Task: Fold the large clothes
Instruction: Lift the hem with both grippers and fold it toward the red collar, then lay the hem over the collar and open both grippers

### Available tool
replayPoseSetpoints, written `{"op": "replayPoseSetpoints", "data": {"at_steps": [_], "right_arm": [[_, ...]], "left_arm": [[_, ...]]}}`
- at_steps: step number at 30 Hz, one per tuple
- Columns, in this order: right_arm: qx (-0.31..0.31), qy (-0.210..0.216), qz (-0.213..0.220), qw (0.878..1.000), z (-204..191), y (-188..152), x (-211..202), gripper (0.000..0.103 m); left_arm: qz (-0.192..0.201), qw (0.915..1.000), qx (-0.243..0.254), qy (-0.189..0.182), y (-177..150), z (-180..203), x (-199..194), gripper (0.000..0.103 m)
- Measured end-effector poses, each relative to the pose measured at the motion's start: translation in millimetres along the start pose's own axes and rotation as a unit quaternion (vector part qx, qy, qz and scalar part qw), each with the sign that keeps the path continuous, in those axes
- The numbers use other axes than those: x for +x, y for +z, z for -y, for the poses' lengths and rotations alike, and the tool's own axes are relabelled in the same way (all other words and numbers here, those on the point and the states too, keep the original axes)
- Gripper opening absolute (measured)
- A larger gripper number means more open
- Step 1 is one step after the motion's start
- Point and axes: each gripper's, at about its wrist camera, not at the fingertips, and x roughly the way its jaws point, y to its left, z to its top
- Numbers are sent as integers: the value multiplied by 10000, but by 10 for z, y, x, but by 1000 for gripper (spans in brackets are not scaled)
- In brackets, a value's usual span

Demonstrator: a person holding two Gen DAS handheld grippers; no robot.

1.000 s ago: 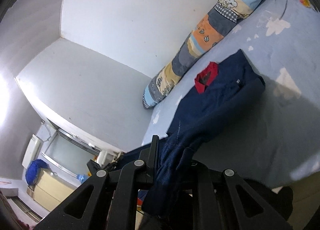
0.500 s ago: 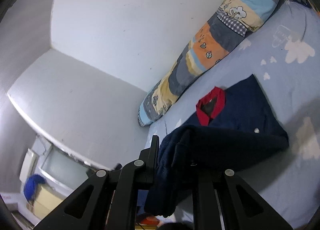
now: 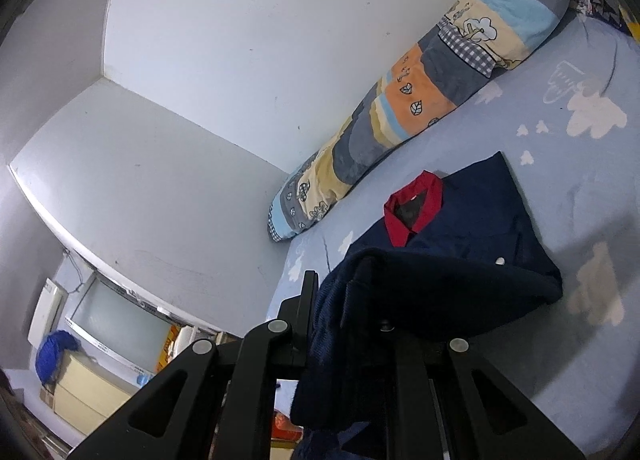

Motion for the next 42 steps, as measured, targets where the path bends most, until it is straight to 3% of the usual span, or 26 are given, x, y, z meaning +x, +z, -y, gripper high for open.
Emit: {"op": "replayPoseSetpoints", "data": {"at_steps": [4,7,12,13,15,16,19,24,28,33,37,38,42], "right_arm": [[-7,29,-5,10000,-20,-82,-76,13],[-19,60,-3,10000,-42,-145,-111,13],[-52,78,-21,10000,-71,-245,-160,14],[-59,77,-23,10000,-70,-265,-172,14],[-44,86,0,10000,-59,-286,-185,14],[-28,90,4,10000,-55,-295,-189,14],[11,95,23,10000,-40,-314,-208,14],[-16,74,22,10000,-42,-313,-227,14],[-27,95,93,9999,-24,-206,-204,14],[32,74,238,9997,45,64,-85,13],[128,-4,286,9995,144,422,159,13],[176,-54,306,9994,196,532,249,13],[388,-229,310,9985,454,911,628,13]], "left_arm": [[-330,9993,-131,-121,-110,-27,320,78],[-521,9974,-359,-347,-10,-94,603,78],[-700,9951,-324,-618,149,-48,1011,80],[-751,9953,-301,-530,210,-26,1131,77],[-794,9963,-151,-284,232,36,1284,51],[-826,9965,-86,-103,237,66,1316,22],[-485,9986,139,150,266,167,1292,19],[610,9976,338,-36,495,265,876,17],[1361,9900,374,-67,947,284,545,16],[1804,9832,276,-14,1770,239,419,15],[2040,9789,85,68,2591,166,575,15],[2064,9784,37,122,2658,174,686,15],[1961,9799,-235,269,3325,53,1070,15]]}}
